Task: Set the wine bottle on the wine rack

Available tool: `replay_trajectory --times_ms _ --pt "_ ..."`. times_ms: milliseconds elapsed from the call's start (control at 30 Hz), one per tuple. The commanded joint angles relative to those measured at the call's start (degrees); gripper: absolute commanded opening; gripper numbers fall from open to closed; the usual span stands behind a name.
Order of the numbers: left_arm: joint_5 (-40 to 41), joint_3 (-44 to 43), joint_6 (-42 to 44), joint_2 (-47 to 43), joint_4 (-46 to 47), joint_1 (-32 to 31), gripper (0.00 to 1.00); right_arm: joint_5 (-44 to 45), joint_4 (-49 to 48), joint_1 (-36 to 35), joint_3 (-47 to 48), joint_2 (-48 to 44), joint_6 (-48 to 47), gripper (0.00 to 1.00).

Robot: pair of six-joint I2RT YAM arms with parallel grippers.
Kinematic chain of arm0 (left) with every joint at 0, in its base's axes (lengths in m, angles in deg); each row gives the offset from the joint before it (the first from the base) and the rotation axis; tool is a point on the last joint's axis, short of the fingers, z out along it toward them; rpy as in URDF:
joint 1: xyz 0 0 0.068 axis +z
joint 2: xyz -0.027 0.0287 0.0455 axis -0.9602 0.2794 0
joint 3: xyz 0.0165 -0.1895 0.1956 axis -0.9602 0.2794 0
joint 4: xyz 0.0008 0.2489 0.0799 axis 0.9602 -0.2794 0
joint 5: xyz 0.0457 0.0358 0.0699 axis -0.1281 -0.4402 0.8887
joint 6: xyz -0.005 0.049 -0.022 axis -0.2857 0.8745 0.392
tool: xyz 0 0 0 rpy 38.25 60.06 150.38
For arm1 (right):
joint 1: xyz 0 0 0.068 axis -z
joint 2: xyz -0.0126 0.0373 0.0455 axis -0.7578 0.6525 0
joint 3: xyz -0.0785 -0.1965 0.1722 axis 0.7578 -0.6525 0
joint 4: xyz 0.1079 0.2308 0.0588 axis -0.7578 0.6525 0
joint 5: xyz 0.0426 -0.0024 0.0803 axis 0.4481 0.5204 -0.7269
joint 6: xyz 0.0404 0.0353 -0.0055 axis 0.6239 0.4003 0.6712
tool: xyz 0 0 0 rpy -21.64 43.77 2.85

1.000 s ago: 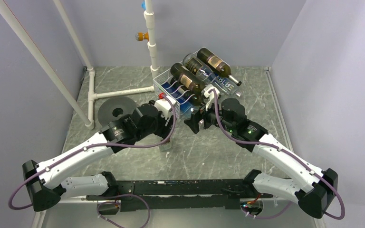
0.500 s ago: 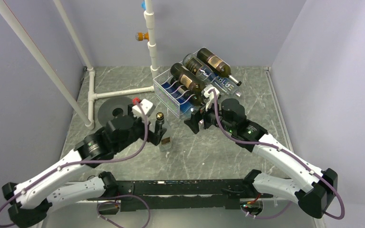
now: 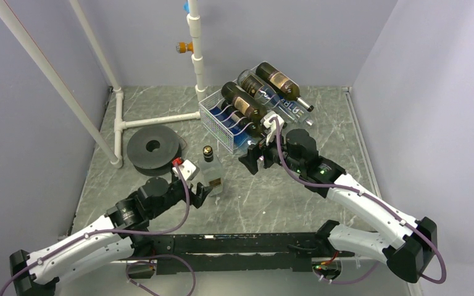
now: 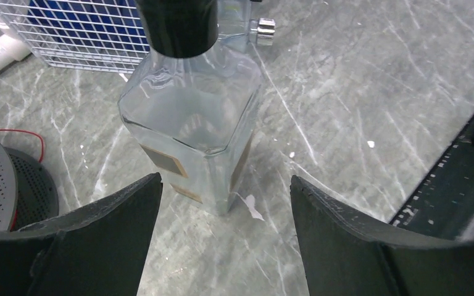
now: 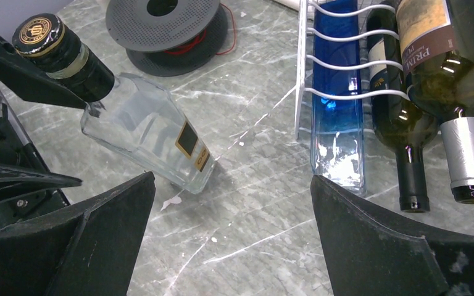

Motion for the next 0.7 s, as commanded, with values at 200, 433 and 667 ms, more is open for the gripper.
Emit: replay_trajectory --times_ms 200,433,667 --pt "3.82 10.34 7.04 1.67 26.41 -0.19 0.86 0.04 -4.09 -0.1 -1.3 -1.14 -0.52 1.0" --pt "-2.29 12.12 13.08 8.85 36.69 -0.23 0.89 -0.41 -4.23 -0.1 -1.41 -1.66 -0.51 1.0" --pt "0.28 11.64 14.34 15.3 38.63 -0.19 0.9 0.29 -4.62 -0.1 -2.42 -3.62 -0.84 1.0"
